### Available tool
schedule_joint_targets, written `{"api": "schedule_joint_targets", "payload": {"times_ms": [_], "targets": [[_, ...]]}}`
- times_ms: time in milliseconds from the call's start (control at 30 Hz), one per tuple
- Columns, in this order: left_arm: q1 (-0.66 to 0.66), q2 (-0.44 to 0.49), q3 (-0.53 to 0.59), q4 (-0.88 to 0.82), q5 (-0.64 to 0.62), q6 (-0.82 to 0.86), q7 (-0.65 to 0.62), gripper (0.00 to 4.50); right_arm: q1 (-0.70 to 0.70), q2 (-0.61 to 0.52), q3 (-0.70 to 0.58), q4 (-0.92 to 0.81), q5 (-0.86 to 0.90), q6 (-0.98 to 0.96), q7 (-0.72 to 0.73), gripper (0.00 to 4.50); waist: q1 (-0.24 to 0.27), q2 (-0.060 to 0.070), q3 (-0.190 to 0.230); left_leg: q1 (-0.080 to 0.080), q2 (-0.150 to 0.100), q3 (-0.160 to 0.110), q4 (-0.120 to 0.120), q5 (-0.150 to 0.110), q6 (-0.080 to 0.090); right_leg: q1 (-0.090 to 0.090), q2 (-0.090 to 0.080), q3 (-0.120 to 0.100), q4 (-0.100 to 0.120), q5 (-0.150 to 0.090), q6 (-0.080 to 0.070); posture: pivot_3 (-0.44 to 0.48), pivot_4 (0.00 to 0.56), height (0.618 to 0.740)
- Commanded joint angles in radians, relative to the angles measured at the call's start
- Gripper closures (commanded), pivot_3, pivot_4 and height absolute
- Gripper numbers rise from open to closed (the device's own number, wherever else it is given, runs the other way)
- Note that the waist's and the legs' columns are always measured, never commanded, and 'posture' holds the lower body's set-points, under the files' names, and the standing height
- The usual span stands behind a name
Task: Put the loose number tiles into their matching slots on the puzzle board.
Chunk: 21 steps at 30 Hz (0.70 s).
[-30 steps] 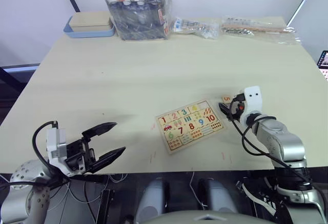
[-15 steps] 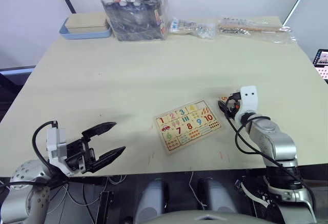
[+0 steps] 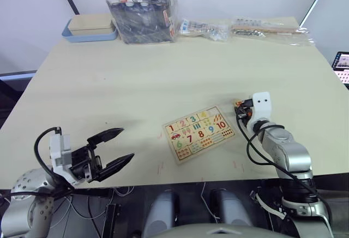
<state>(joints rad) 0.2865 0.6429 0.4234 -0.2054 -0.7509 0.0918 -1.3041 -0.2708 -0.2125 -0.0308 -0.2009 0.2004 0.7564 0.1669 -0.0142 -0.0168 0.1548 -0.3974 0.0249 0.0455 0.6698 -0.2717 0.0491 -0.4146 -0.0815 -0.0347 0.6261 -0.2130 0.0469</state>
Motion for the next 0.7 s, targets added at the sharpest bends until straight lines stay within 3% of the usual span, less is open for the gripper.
{"api": "schedule_joint_targets", "payload": {"times_ms": [33,133,367,567,700], "targets": [[-0.006,0.002,0.012,-0.046,-0.03,0.006,-0.002,0.0,-0.005,-0.037,0.006,-0.035,0.01,-0.013,0.052,3.64,0.0,0.0,0.0,0.0,0.0,0.0,0.0,0.0,0.0,0.0,0.0,0.0,0.0,0.0,0.0,0.0,0.15,0.74],[-0.01,0.0,0.011,-0.05,-0.031,0.013,-0.001,0.0,-0.017,-0.073,0.008,-0.041,0.022,-0.01,0.103,3.64,0.0,0.0,0.0,0.0,0.0,0.0,0.0,0.0,0.0,0.0,0.0,0.0,0.0,0.0,0.0,0.0,0.15,0.74],[-0.021,0.001,0.003,-0.051,-0.029,0.025,0.001,0.0,-0.113,-0.28,0.083,-0.06,0.093,0.018,0.396,3.64,0.0,0.001,0.001,0.0,0.0,0.0,0.0,0.0,0.0,0.0,0.0,0.0,0.0,0.0,0.0,0.0,0.15,0.74],[-0.031,0.003,-0.003,-0.052,-0.024,0.036,0.002,0.0,-0.334,-0.526,0.233,-0.004,0.118,0.006,0.78,3.64,0.001,0.002,0.002,0.0,0.0,0.0,0.0,0.0,0.0,0.0,0.0,0.0,-0.001,0.0,0.0,0.0,0.15,0.74],[-0.026,0.004,0.001,-0.064,-0.027,0.043,0.005,0.0,-0.487,-0.617,0.36,0.078,0.069,-0.062,0.988,3.64,0.001,0.001,0.001,-0.001,0.0,-0.001,0.0,0.0,0.0,-0.001,0.0,-0.001,-0.001,0.0,0.0,0.0,0.15,0.74]]}}
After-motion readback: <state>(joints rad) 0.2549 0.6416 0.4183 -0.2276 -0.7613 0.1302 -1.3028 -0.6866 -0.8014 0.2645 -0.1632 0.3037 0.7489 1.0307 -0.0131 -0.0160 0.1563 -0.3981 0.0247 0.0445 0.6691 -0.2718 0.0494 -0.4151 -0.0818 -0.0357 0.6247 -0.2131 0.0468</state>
